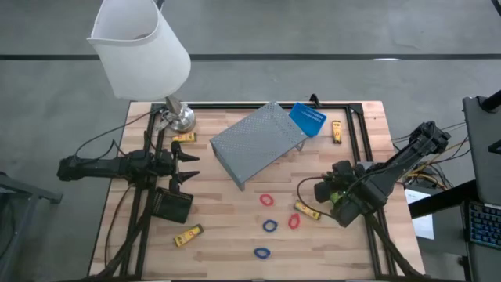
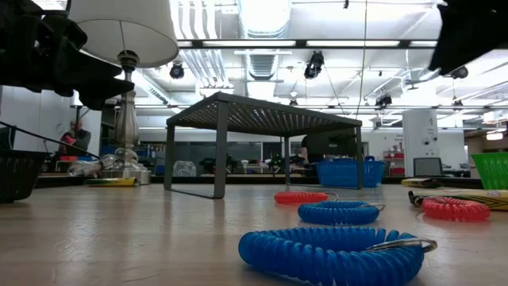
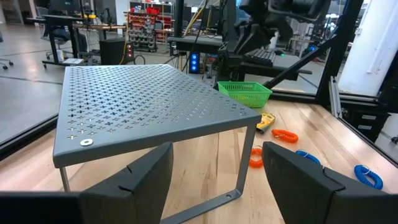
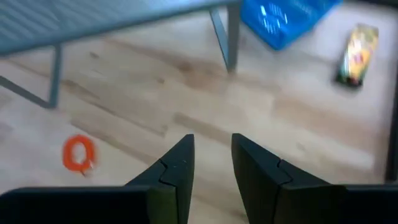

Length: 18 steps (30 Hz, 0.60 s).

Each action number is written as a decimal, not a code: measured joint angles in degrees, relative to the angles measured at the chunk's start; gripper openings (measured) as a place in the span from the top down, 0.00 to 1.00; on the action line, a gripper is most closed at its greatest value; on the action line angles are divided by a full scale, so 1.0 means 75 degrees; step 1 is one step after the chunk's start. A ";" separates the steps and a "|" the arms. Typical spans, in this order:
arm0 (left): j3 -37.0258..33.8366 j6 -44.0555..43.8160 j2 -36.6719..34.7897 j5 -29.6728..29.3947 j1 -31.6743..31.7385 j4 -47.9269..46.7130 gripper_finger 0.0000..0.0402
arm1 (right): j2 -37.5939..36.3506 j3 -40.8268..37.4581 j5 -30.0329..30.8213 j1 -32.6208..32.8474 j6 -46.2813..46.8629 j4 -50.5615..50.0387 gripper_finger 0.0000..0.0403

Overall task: Pick & Place Office Desk Supplies
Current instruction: Put the crayon box into the blue basket

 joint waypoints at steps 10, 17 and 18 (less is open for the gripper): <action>0.0000 0.0000 0.0000 0.0002 -0.0001 0.0001 0.37 | -0.0027 0.0193 0.2349 -0.0246 -0.2108 -0.0301 0.76; 0.0000 0.0000 0.0000 0.0000 0.0000 0.0000 0.37 | -0.0307 0.0503 0.3013 -0.1241 -0.2518 -0.1227 0.76; 0.0000 0.0000 0.0000 0.0002 -0.0002 0.0000 0.37 | -0.0366 0.0554 0.2918 -0.1448 -0.2704 -0.1227 0.75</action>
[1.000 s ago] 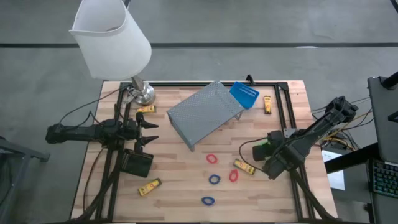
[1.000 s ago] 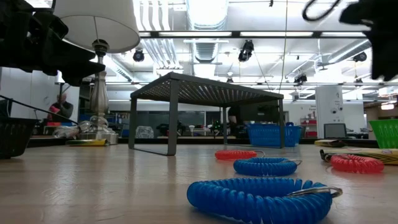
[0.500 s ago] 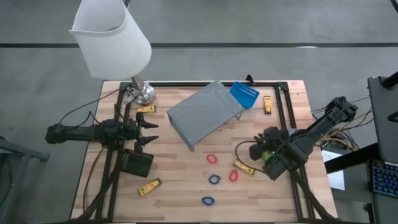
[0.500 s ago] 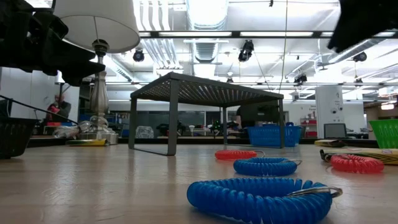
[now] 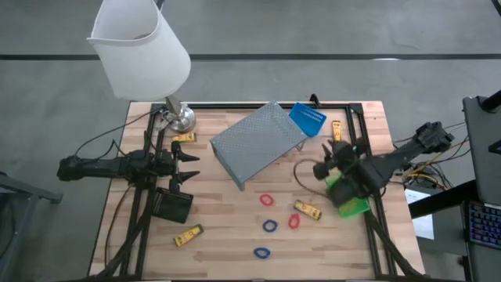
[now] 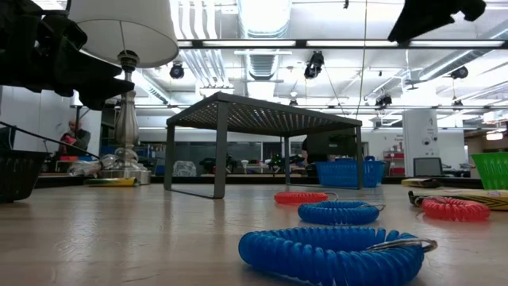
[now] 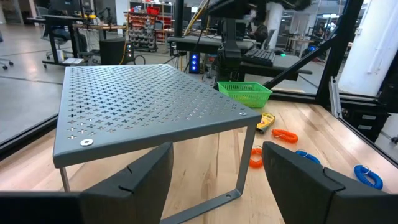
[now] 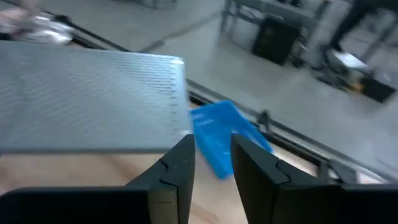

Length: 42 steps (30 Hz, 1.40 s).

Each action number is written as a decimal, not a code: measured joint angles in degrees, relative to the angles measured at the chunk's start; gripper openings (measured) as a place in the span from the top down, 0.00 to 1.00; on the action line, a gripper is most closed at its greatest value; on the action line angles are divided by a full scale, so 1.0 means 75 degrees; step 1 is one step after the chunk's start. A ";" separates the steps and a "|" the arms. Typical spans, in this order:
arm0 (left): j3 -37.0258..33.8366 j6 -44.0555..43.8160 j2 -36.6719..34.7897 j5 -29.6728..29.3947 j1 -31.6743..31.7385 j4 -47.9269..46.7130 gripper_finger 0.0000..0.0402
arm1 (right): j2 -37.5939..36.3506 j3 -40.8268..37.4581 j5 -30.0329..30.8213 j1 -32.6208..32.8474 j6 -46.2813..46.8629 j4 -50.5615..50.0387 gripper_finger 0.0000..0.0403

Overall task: Pick & Place Office Desk Supplies
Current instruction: Put the crayon box into the blue basket

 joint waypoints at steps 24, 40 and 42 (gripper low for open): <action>0.0000 0.0000 0.0000 0.0000 0.0002 0.0000 0.37 | -0.0128 0.0162 -0.2084 -0.2021 -0.1463 0.0903 0.69; 0.0000 0.0000 0.0000 0.0000 0.0002 0.0000 0.37 | -0.0316 0.0179 -0.4440 -0.6516 -0.4543 0.1982 0.66; 0.0000 0.0000 0.0000 0.0001 0.0001 0.0000 0.37 | -0.0379 0.0179 -0.5111 -0.7246 -0.5044 0.2134 0.66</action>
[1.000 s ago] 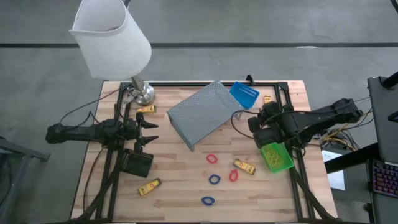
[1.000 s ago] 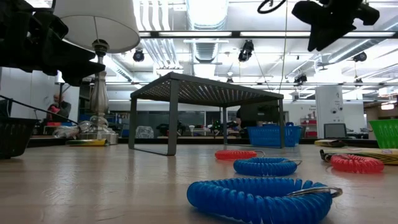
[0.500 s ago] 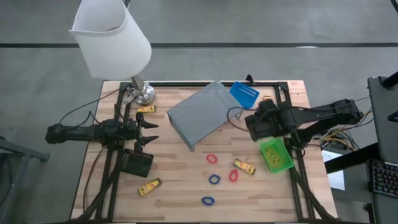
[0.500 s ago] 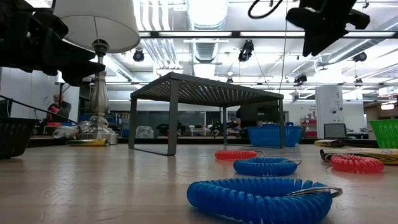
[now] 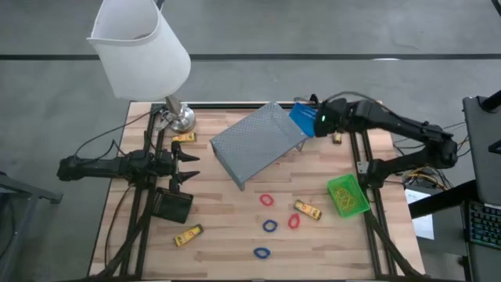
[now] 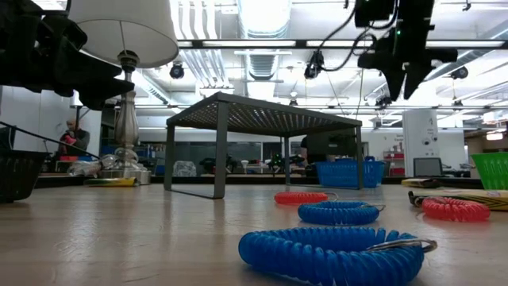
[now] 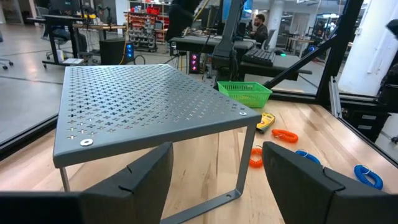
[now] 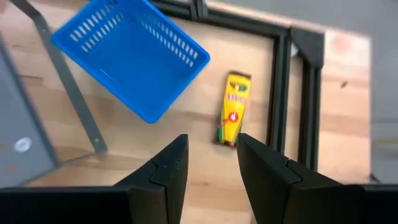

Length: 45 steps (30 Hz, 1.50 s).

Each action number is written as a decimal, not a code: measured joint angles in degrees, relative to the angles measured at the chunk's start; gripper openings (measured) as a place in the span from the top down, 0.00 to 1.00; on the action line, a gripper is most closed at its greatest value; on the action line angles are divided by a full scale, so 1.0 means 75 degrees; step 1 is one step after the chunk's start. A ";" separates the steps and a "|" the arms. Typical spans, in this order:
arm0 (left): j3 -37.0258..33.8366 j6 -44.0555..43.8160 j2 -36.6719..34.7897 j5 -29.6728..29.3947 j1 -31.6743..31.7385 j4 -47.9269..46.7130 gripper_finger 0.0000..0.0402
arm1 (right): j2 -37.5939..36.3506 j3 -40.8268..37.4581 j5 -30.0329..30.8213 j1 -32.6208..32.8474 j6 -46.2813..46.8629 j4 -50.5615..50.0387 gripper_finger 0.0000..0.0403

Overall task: Pick & Place Office Desk Supplies
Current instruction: Put the crayon box into the blue basket

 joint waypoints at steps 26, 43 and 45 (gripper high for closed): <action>0.0000 0.0000 0.0000 0.0000 0.0002 0.0000 0.37 | 0.1523 -0.0017 -0.1707 -0.3099 -0.2283 0.0558 0.62; 0.0000 0.0000 0.0000 -0.0003 0.0001 0.0000 0.37 | 0.2206 -0.0203 -0.2645 -0.4042 -0.2626 0.1118 0.51; 0.0000 0.0000 0.0000 -0.0003 0.0002 0.0003 0.37 | 0.2199 -0.0255 -0.2633 -0.4041 -0.2630 0.1137 0.51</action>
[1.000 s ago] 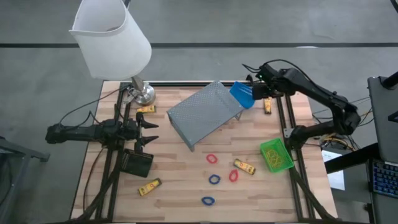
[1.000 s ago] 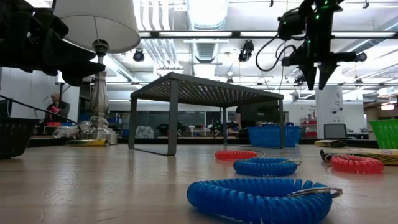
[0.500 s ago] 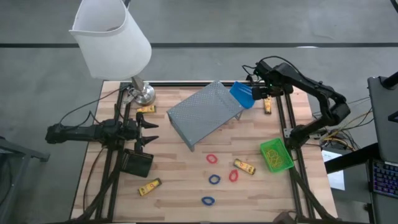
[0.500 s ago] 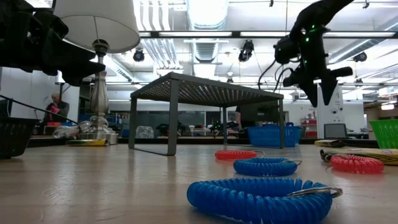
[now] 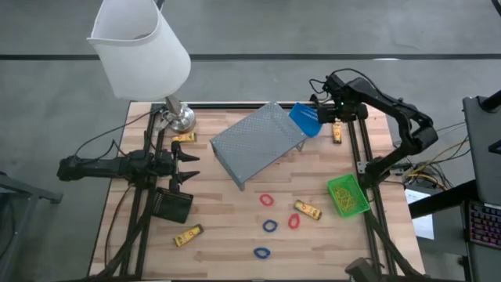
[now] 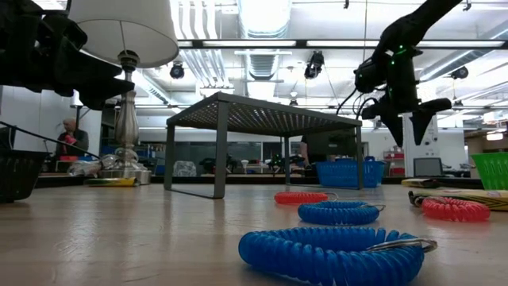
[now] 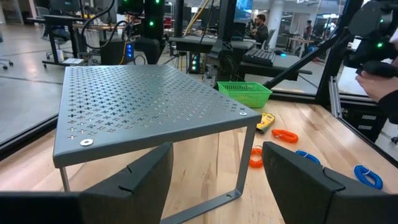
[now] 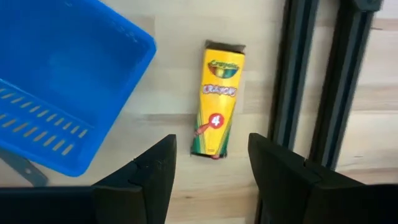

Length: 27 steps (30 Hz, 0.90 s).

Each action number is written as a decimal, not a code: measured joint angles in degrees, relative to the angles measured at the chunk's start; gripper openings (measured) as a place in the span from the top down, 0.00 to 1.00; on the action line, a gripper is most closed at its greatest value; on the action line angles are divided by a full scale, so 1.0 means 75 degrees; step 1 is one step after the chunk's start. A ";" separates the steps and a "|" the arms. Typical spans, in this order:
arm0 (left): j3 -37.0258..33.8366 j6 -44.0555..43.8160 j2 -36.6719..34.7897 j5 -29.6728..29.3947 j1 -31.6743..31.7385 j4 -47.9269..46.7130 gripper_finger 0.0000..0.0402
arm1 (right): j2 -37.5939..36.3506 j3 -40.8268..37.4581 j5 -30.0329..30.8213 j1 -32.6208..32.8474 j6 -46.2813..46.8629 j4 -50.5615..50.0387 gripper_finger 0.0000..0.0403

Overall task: Pick & Place Office Desk Supplies
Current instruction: Put the crayon box into the blue basket

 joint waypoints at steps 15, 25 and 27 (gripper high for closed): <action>0.0000 0.0000 0.0000 0.0003 -0.0002 -0.0003 0.37 | 0.0005 -0.0637 0.0660 0.0273 0.0498 0.0776 0.51; 0.0000 0.0000 0.0000 0.0001 -0.0001 -0.0003 0.37 | 0.0002 -0.1054 0.1021 0.0480 0.0659 0.1052 0.51; 0.0000 0.0000 0.0000 0.0002 -0.0001 -0.0003 0.37 | 0.0002 -0.1114 0.0980 0.0503 0.0765 0.1055 0.51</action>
